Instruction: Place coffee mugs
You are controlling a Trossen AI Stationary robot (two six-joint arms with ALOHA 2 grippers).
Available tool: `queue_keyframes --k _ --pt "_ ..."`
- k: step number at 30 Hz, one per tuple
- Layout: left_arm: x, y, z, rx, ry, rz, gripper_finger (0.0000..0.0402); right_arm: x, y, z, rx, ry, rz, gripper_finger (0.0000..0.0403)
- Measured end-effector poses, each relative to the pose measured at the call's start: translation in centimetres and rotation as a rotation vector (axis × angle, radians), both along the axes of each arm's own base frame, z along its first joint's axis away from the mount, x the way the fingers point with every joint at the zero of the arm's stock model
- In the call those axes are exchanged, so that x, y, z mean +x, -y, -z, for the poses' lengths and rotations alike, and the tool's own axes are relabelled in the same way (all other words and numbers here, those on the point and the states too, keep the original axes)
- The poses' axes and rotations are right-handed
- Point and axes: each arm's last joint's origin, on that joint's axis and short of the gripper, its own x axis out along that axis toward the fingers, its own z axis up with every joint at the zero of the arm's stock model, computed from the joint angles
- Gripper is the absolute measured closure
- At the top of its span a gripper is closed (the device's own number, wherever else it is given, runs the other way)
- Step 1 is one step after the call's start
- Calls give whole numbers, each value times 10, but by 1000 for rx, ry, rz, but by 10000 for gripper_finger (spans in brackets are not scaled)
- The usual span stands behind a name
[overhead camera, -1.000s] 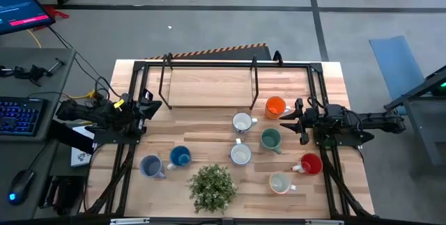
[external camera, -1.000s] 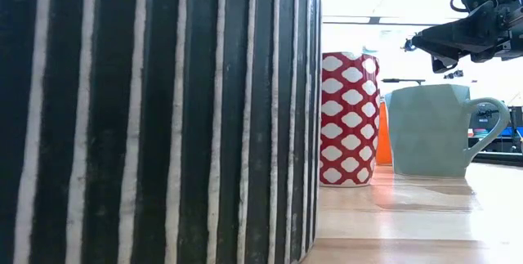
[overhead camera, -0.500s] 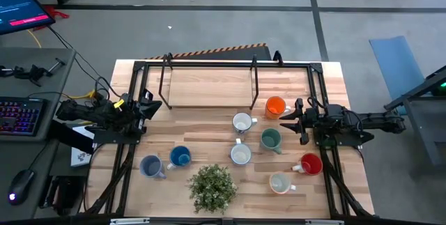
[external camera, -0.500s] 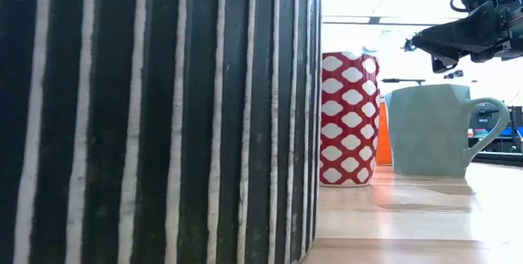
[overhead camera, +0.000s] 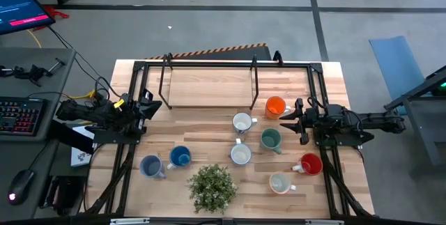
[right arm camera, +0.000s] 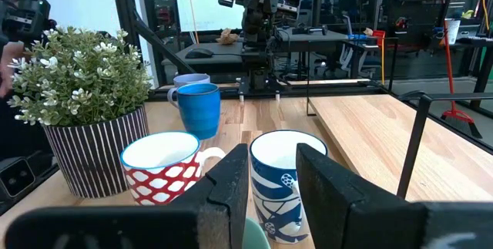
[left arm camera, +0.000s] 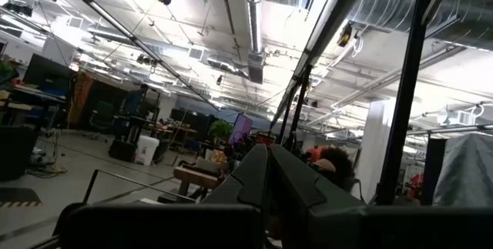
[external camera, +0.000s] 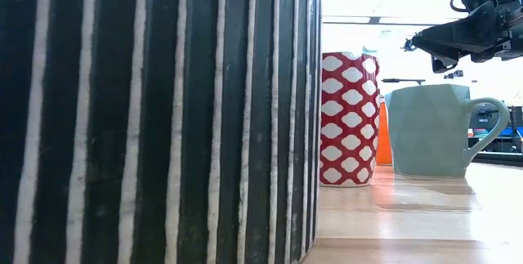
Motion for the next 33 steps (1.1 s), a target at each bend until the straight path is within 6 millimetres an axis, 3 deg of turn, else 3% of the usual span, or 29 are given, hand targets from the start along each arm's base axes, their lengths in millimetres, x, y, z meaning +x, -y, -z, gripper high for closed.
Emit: queue_keyframes --k 24,33 --pt "0 0 -1 -83 25 43 394 0 0 0 0 0 0 308" --pt "-1 -2 0 -83 13 -32 394 0 0 0 -1 0 0 308"
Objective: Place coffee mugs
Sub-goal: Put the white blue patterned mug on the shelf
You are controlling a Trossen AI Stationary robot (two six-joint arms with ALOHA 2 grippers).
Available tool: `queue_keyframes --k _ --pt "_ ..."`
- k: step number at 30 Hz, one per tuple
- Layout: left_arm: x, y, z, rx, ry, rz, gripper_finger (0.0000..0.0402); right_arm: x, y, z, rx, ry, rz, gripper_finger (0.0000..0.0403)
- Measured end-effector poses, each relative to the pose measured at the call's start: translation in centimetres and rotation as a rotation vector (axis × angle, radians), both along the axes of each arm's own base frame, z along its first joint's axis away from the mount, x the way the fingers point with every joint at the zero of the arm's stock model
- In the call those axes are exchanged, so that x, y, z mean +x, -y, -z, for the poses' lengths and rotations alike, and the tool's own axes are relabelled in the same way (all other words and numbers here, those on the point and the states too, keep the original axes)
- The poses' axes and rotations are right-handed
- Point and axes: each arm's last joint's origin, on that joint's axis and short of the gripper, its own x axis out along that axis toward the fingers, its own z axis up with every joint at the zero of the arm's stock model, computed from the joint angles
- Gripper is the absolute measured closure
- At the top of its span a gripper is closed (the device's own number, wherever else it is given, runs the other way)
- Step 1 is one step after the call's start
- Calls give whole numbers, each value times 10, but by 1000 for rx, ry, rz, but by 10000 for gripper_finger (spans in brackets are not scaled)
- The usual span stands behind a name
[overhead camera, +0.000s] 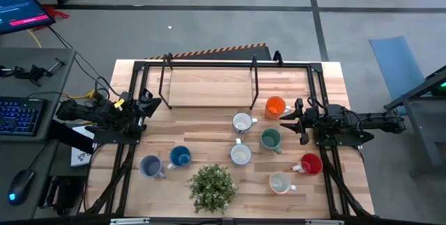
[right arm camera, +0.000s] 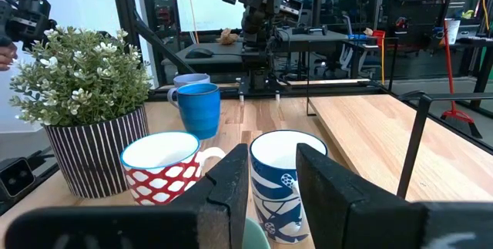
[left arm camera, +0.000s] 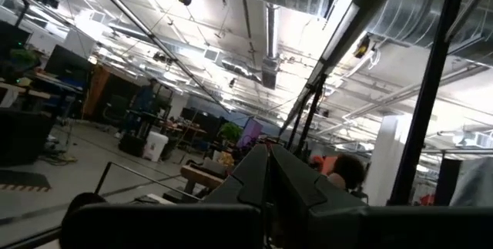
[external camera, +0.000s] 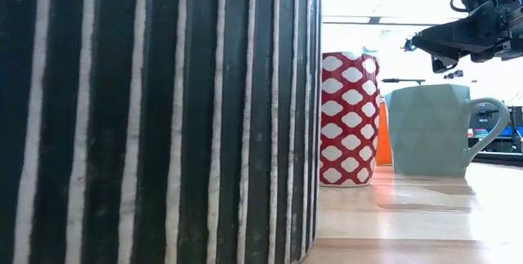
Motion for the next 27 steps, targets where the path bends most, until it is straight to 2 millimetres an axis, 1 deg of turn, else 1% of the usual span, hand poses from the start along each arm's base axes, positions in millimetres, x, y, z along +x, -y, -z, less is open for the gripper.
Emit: queue_keyframes --k 6,9,14,17,21,24,27 --pt "0 0 0 -26 7 13 394 0 0 0 -1 0 0 308" --pt "0 0 0 -26 6 13 394 0 0 0 35 -1 0 308" --pt "0 0 0 -51 14 24 394 0 0 0 184 -3 -2 308" --pt "0 -1 0 -97 23 24 394 0 1 -2 218 16 28 308" --pt "0 -2 0 -189 44 21 394 0 3 -2 352 28 85 308" --pt "-2 -5 -1 -268 77 -52 394 0 5 -6 476 82 142 308" --pt "-7 -8 -8 -268 128 -143 394 -2 7 -13 527 174 189 308"
